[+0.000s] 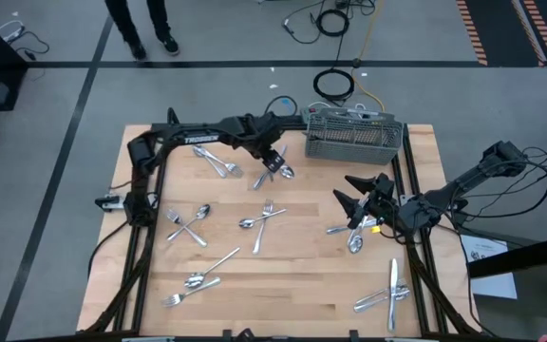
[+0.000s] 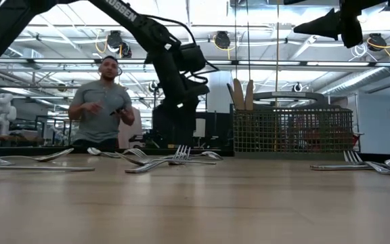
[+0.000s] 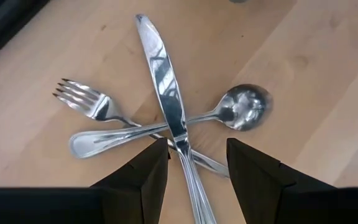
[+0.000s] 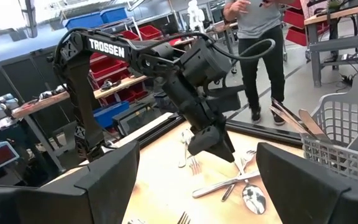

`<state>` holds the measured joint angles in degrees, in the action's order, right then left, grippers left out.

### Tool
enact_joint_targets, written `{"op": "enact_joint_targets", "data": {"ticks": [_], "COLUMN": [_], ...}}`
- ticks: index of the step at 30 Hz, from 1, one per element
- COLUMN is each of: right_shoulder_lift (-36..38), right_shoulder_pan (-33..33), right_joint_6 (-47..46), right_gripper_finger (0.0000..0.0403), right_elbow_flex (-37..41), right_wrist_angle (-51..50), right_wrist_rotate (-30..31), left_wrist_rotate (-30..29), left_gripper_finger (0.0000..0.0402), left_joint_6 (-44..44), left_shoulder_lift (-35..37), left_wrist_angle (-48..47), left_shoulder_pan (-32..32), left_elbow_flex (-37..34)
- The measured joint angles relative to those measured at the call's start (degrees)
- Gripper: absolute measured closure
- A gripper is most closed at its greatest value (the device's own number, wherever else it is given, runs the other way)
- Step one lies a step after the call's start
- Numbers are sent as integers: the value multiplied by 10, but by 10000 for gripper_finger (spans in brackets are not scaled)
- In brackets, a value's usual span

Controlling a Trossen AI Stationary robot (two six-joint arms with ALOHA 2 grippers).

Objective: Sort silverware
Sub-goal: Put the silver knife into the silverware basket

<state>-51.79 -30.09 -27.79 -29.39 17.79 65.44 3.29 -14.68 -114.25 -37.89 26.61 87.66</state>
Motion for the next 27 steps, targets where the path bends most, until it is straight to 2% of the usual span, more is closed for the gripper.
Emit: {"op": "enact_joint_targets", "data": {"ticks": [12,27], "right_shoulder_lift": [0,0], "right_shoulder_pan": [0,0], "right_joint_6": [-1,-1], "right_gripper_finger": [90,90], "right_elbow_flex": [0,0], "right_wrist_angle": [-5,-15], "right_wrist_rotate": [0,1], "left_wrist_rotate": [15,5], "left_gripper_finger": [230,230], "left_joint_6": [-2,-28], "left_shoulder_lift": [-53,-61], "left_wrist_angle": [-6,-3], "left_shoulder_pan": [-5,-16], "left_elbow_flex": [0,0]}}
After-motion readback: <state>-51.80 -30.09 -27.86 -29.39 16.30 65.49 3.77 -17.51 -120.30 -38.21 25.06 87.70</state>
